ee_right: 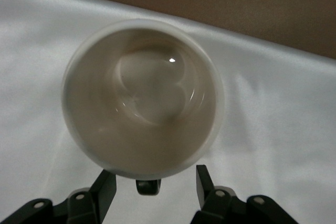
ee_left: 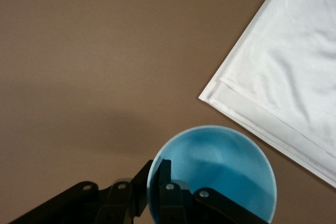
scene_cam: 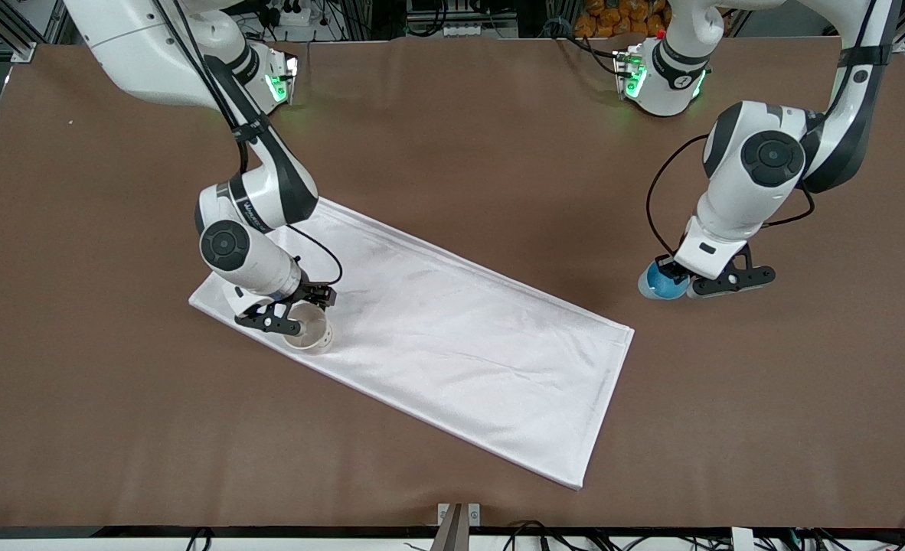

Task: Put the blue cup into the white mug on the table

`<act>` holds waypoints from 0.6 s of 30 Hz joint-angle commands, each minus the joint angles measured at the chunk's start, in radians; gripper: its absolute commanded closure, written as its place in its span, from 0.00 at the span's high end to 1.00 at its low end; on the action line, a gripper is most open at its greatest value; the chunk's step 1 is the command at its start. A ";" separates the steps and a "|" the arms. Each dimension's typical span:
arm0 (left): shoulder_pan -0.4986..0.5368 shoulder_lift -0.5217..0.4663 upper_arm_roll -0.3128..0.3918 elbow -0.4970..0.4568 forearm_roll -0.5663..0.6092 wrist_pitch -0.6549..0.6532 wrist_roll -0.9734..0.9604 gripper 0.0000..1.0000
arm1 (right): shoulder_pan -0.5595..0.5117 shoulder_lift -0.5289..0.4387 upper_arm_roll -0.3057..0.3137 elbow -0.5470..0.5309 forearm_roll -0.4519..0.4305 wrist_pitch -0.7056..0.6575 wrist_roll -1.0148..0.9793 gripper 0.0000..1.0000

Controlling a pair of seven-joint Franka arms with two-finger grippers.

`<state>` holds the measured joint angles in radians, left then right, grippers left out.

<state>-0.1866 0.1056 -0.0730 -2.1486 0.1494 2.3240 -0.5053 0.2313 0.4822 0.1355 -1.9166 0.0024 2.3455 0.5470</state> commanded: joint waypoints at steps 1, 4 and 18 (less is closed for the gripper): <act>0.003 -0.032 -0.004 -0.039 0.027 0.015 -0.007 0.00 | -0.001 0.015 0.007 0.024 -0.021 -0.005 0.030 0.19; 0.003 -0.023 -0.002 -0.039 0.027 0.015 0.001 0.00 | 0.002 0.010 0.007 0.025 -0.019 -0.008 0.030 0.00; 0.003 -0.014 -0.004 -0.027 0.025 0.015 -0.002 0.00 | 0.109 -0.011 0.018 0.134 -0.013 -0.118 0.040 0.00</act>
<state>-0.1866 0.0982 -0.0733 -2.1724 0.1495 2.3292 -0.5053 0.2946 0.4836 0.1503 -1.8391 0.0018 2.2970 0.5484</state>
